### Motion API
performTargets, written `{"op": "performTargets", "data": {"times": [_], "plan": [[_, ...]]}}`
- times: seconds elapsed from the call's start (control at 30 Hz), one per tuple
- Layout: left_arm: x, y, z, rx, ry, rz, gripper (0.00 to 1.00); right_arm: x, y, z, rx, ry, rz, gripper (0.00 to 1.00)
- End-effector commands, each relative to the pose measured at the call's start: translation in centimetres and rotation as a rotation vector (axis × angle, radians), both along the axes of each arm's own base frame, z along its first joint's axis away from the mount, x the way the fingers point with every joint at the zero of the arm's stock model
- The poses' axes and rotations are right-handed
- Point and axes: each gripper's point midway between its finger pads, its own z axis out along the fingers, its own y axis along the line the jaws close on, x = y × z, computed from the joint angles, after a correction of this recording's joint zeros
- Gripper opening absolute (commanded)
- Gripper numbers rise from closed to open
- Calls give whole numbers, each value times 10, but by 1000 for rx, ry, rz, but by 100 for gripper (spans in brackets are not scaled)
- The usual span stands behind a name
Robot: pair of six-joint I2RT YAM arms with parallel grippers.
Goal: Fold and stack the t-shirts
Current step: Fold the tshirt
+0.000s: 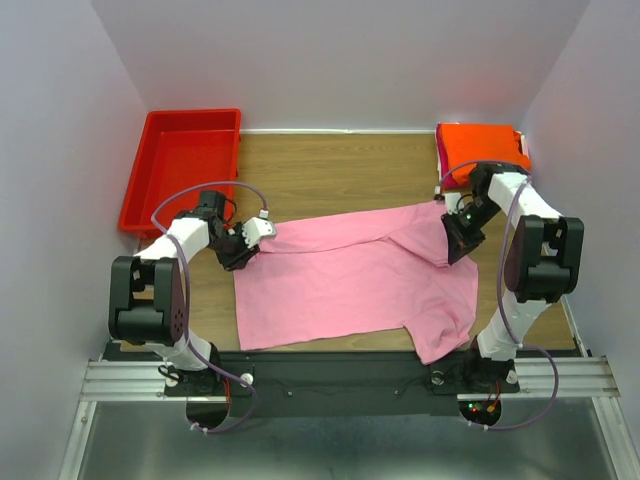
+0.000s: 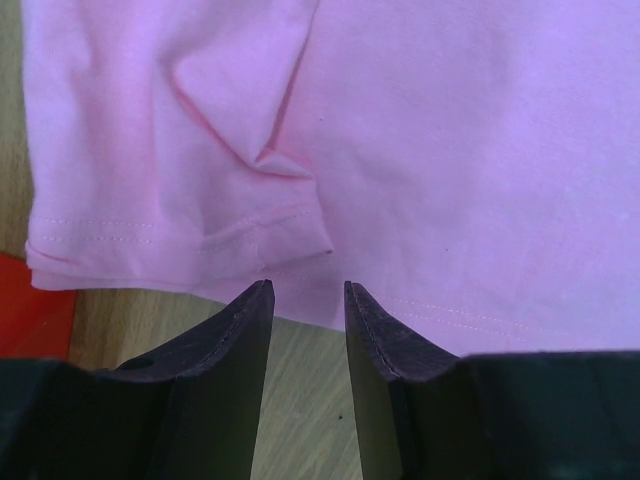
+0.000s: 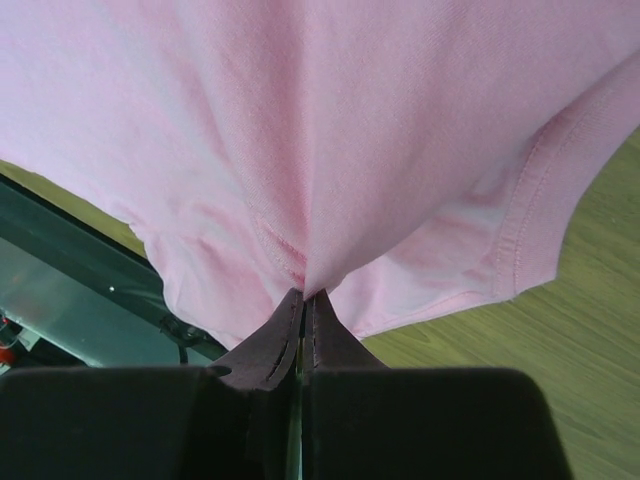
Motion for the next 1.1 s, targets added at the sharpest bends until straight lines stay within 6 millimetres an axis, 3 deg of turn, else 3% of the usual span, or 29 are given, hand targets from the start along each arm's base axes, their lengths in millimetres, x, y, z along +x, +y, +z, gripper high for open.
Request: {"op": "performTargets", "data": {"times": [0.0, 0.43, 0.63, 0.73, 0.8, 0.83, 0.93, 1.07], "plan": [[2, -8, 8, -26, -3, -67, 46, 7, -2, 20, 3, -53, -6, 1], [8, -23, 6, -60, -33, -142, 46, 15, -2, 27, 18, -66, -6, 1], [7, -21, -9, -28, 3, -145, 44, 18, -3, 30, 18, -70, -3, 0], [11, -16, -11, -4, -10, -127, 32, 21, -6, 34, 18, -79, 0, 1], [14, -15, -5, -5, -33, -121, 14, 27, -9, 42, 15, -104, 0, 1], [15, -14, -2, -7, -42, -120, 10, 26, -10, 42, 15, -98, -1, 0], [20, -13, 12, -27, -81, -112, 1, 32, -13, 49, 11, -121, -9, 1], [24, -15, 34, -60, -105, -107, 0, 37, -17, 54, 4, -145, -17, 1]]}}
